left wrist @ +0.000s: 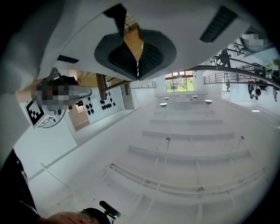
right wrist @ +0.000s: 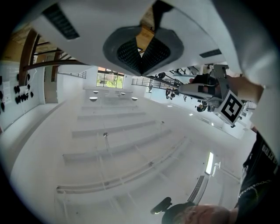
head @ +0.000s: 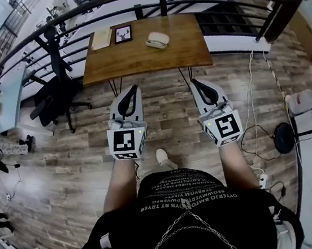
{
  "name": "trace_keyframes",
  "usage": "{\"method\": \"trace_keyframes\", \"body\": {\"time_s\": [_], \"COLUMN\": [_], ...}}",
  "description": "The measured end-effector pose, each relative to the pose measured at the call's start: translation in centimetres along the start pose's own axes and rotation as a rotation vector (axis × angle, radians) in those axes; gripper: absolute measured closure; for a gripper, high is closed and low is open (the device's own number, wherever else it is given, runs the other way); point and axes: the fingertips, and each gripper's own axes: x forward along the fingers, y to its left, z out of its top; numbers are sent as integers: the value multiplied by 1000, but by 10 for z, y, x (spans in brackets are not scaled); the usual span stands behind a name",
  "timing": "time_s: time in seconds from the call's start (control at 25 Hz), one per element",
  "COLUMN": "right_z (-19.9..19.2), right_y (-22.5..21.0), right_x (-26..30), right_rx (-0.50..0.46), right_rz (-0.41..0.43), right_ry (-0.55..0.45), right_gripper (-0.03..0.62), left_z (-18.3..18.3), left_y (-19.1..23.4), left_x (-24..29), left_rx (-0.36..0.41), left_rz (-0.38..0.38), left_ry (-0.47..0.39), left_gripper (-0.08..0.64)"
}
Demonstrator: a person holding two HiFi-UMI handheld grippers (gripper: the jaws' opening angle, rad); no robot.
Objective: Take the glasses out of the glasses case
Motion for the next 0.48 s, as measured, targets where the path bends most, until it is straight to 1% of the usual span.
{"method": "trace_keyframes", "body": {"time_s": [0.16,0.48], "right_z": [-4,-15], "right_y": [-3,-10], "right_x": [15,48], "right_rx": [7,30], "right_rz": [-2,31], "right_ry": [-3,21], "right_gripper": [577,577], "left_z": [-8,-16], "left_y": [9,23], "left_x": [12,32], "left_rx": [-4,-21], "left_rz": [-9,-3], "left_ry": [11,38], "left_gripper": [526,526]}}
